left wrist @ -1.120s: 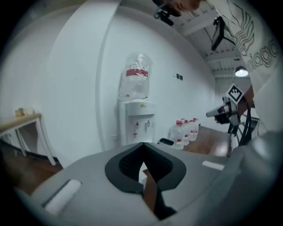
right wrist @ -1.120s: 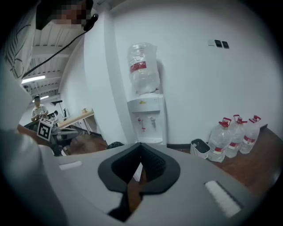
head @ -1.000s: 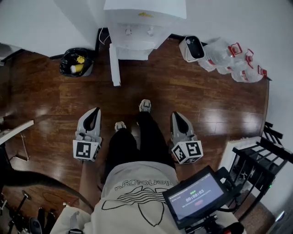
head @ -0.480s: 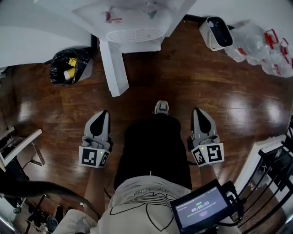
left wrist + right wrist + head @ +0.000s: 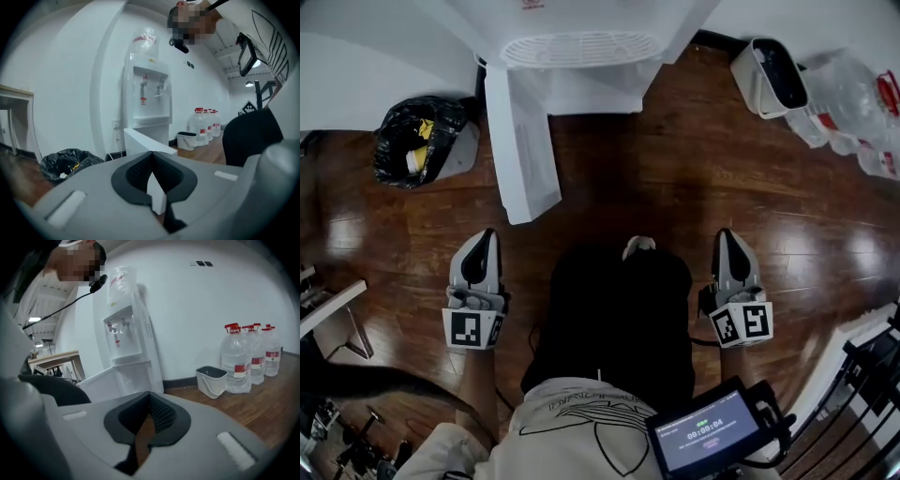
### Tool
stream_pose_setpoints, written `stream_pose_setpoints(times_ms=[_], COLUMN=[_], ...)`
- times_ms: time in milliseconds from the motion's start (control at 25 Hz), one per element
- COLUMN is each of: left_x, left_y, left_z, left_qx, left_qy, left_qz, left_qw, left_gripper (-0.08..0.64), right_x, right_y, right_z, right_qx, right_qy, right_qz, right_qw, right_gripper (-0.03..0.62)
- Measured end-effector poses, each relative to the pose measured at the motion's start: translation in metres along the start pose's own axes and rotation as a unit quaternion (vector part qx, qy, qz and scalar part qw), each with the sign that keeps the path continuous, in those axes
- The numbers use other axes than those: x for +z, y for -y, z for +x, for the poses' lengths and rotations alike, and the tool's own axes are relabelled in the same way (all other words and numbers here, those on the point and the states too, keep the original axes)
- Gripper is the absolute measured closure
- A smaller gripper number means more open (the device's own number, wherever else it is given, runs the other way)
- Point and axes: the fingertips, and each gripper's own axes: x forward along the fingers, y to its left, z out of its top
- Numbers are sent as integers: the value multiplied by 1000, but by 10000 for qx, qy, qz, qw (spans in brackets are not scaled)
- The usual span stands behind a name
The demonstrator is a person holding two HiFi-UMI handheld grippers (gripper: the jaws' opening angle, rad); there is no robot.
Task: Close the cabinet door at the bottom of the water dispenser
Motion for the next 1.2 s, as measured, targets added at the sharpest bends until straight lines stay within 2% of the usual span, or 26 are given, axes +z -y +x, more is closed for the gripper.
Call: stream_pose_setpoints(times_ms=[160, 280, 400, 480, 600, 680, 800, 920, 1040, 1120, 1200], left_x=[-42, -66, -79, -78, -70, -66, -63, -65, -66, -66, -65], left_y=[-26, -34, -34, -25, -14, -8, 16, 62, 116, 124, 107], left_z=[10, 25, 44, 53, 66, 72, 83, 104, 117, 114, 104], left_qx=[437, 625, 648, 614, 613, 647, 323, -392, -1067, -1114, -954], left_qy=[118, 348, 563, 629, 813, 911, 922, 998, 935, 811, 831], left_qz=[-328, -332, -501, -442, -543, -711, -551, -454, -184, -246, -399], left_qw=[9984, 9969, 9950, 9951, 9933, 9912, 9937, 9932, 9897, 9902, 9912], left_gripper=[541, 541, 541, 541, 555, 555, 557, 558, 557, 555, 555], right_x=[-41, -58, -58, -53, -41, -35, -26, -28, -36, -43, -56], right_y=[13, 28, 39, 36, 20, 11, -5, -19, -28, -33, -44], right_z=[15, 32, 47, 56, 80, 96, 109, 112, 105, 100, 99], right_qx=[79, 103, 85, 127, 416, 591, 862, 1089, 1236, 1382, 1718], right_qy=[172, 334, 539, 712, 902, 890, 923, 904, 816, 746, 624], right_qz=[-45, -41, -123, -270, -643, -678, -742, -801, -732, -533, -335], right_qw=[9998, 9994, 9984, 9970, 9930, 9920, 9892, 9867, 9863, 9862, 9826], right_gripper=[589, 589, 590, 591, 591, 590, 589, 589, 589, 589, 589])
